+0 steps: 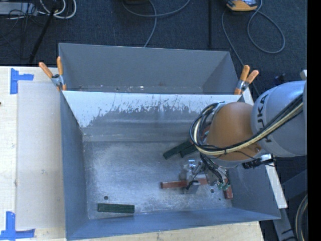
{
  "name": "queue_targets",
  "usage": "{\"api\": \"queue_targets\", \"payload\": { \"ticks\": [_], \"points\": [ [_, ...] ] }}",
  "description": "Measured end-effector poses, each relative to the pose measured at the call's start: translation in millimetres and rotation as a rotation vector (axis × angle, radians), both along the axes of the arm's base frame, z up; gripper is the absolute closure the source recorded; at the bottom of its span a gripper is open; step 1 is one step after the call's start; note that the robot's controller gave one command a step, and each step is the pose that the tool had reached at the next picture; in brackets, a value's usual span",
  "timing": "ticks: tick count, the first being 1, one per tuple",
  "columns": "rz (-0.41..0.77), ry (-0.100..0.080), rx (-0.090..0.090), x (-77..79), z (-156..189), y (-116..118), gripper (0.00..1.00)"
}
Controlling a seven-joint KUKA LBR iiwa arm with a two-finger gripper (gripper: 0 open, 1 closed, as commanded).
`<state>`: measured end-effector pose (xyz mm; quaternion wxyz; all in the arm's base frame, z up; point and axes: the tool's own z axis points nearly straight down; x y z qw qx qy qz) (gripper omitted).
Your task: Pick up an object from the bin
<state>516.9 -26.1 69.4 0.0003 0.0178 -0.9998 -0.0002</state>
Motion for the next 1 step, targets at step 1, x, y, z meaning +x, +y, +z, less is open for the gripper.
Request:
{"api": "queue_targets", "payload": {
  "ticks": [1],
  "points": [
    [-0.003, -0.008, -0.001, 2.0, 91.2, 0.8, 1.00]
  ]
}}
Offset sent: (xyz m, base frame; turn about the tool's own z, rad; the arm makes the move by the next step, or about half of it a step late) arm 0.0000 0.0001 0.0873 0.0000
